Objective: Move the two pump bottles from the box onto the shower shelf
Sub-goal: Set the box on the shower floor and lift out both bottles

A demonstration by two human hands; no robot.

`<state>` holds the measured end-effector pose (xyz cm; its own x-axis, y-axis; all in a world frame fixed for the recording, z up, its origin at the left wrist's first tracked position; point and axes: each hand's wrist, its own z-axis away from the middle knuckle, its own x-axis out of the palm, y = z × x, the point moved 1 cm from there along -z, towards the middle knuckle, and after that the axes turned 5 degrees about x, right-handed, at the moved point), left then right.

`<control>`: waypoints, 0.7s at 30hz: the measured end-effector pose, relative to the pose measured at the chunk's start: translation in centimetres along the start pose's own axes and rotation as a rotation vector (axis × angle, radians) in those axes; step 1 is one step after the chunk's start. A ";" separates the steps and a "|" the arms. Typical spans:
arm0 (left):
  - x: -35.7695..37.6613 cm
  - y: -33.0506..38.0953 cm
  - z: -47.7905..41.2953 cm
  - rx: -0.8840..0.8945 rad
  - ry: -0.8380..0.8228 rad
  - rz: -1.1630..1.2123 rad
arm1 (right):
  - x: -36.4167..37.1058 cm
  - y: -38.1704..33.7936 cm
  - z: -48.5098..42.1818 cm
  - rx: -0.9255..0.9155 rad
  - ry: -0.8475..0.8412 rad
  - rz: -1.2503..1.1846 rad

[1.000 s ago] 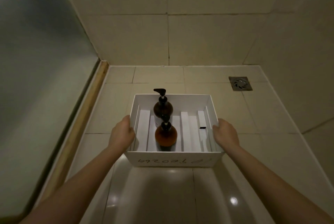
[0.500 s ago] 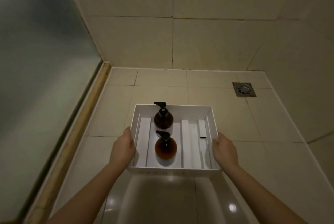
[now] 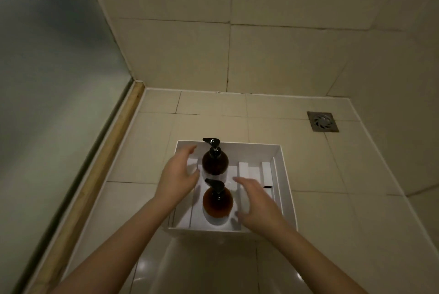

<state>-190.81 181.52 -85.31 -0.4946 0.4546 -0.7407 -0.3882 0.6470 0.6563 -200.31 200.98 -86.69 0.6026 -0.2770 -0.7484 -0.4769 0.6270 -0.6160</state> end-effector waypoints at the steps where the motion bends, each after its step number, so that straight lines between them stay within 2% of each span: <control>1: 0.8 0.3 -0.8 -0.043 -0.073 0.041 | 0.7 -0.4 -0.4 0.012 -0.075 -0.029; 3: 2.0 0.5 -1.9 -0.122 -0.202 0.125 | 1.6 -0.9 -1.2 -0.018 -0.153 -0.045; 5: 2.7 0.3 -2.7 -0.098 -0.248 0.142 | 2.2 -0.9 -1.8 -0.049 -0.189 -0.056; 12: 4.5 -0.4 -3.7 -0.032 -0.230 0.024 | 3.6 -0.9 -2.3 -0.040 -0.161 -0.092; 21: 6.1 -0.8 -3.6 -0.065 -0.182 0.047 | 3.9 -1.2 -2.8 -0.038 -0.143 -0.076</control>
<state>-196.32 181.51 -89.80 -0.3672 0.5904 -0.7188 -0.4198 0.5844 0.6945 -199.14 197.10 -89.52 0.7216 -0.2147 -0.6582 -0.4486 0.5790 -0.6808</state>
